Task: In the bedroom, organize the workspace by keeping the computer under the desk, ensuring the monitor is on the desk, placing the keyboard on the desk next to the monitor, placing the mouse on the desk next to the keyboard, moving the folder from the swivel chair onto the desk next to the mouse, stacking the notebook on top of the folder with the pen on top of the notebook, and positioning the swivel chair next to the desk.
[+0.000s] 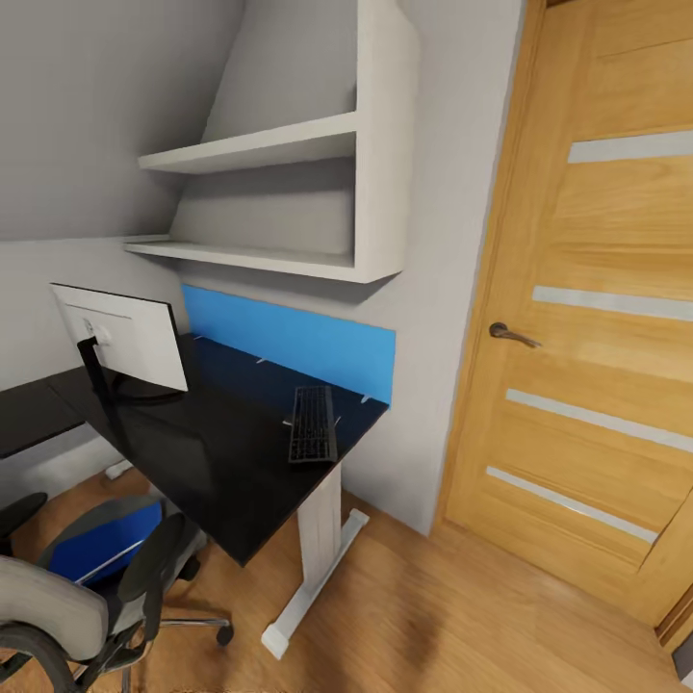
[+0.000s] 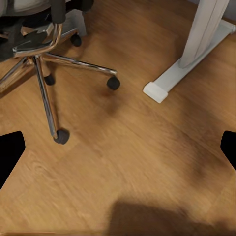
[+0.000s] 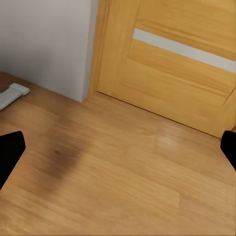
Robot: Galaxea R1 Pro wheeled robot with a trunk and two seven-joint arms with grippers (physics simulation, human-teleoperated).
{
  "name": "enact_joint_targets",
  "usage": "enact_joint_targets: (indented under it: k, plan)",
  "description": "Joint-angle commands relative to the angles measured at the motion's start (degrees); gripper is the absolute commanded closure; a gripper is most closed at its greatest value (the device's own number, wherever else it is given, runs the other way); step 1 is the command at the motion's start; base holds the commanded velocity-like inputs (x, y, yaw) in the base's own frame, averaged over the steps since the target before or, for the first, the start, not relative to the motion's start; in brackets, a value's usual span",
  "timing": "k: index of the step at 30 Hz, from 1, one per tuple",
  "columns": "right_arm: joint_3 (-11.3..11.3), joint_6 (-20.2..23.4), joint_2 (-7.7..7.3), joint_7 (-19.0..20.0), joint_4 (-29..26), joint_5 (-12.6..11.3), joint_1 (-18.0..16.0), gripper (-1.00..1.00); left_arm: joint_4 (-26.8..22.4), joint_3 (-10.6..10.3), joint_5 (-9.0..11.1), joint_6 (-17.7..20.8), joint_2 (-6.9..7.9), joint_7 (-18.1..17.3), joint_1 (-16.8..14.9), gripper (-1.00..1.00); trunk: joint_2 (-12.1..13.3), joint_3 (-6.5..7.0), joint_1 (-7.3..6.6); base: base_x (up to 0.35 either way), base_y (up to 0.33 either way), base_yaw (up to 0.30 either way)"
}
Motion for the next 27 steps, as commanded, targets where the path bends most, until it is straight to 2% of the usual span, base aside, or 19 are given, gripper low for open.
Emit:
enact_joint_targets:
  k: [1,11,27]
  plan:
    - [0.07,-0.01,0.0,-0.6,0.03,0.49,-0.04,-1.0,-0.07,0.01,0.04,-0.08,0.0,0.04,0.01,-1.0,-0.04,-0.06,0.01,-0.002,0.0,0.203]
    - [0.07,-0.01,-0.02,-0.59,0.03,0.48,-0.04,-1.0,-0.07,-0.02,0.03,-0.08,-0.08,-0.05,0.01,-1.0,-0.04,-0.06,0.01,0.0,-0.007,0.255]
    - [0.1,-0.01,-0.1,-0.59,0.03,0.63,-0.04,-1.0,-0.07,-0.03,0.01,-0.08,-0.08,-0.06,0.01,-1.0,-0.04,-0.16,0.01,-0.024,-0.108,0.275]
